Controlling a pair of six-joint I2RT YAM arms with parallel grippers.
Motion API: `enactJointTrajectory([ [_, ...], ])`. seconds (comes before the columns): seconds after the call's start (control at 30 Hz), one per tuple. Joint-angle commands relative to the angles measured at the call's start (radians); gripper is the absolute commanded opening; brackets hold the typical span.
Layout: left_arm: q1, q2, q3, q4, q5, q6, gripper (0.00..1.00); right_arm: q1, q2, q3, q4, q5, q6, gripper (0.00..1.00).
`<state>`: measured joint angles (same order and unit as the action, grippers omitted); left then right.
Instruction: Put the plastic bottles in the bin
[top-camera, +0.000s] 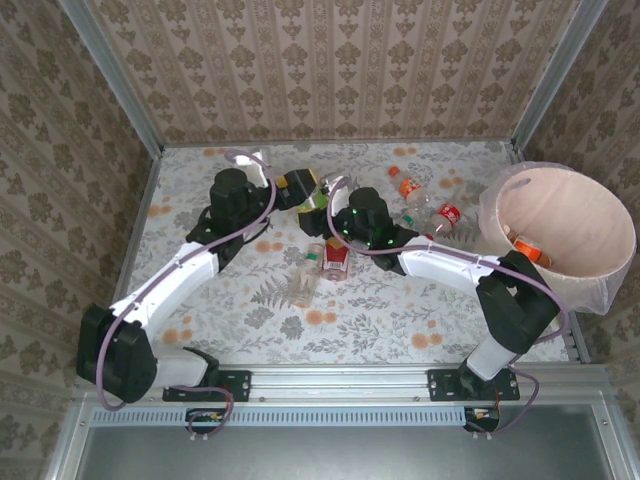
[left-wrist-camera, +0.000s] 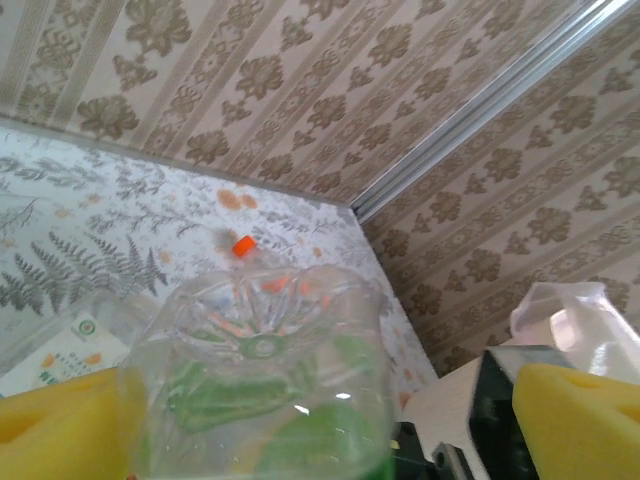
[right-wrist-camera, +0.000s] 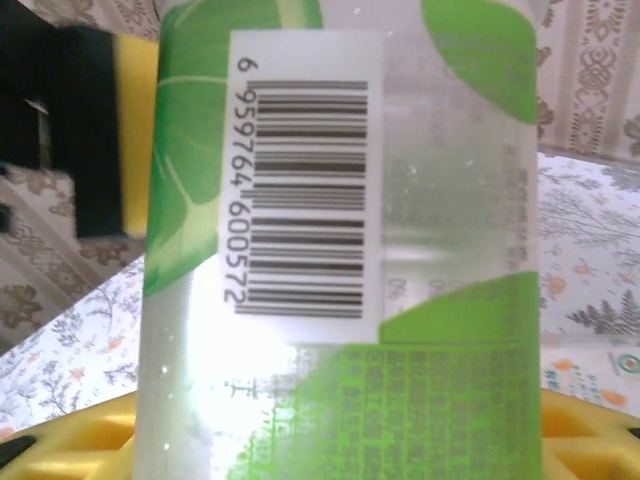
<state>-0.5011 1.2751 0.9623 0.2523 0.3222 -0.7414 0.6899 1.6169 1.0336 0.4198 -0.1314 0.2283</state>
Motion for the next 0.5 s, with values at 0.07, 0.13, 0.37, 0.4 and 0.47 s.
enactJointTrajectory([
  [0.07,0.012,-0.125,-0.022,0.026,0.004,0.058,1.00,-0.023,-0.088,0.058,-0.202,0.105,-0.044,0.55],
  [0.13,0.016,-0.157,-0.033,0.000,-0.031,0.075,1.00,-0.041,-0.113,0.088,-0.300,0.130,-0.048,0.55],
  [0.37,0.032,-0.220,-0.077,-0.081,-0.146,0.096,1.00,-0.164,-0.260,0.180,-0.620,0.145,-0.070,0.49],
  [0.4,0.034,-0.222,-0.081,-0.085,-0.152,0.094,1.00,-0.188,-0.289,0.189,-0.659,0.141,-0.075,0.49],
  [0.47,0.039,-0.219,-0.083,-0.098,-0.159,0.093,1.00,-0.237,-0.344,0.207,-0.732,0.138,-0.088,0.48],
])
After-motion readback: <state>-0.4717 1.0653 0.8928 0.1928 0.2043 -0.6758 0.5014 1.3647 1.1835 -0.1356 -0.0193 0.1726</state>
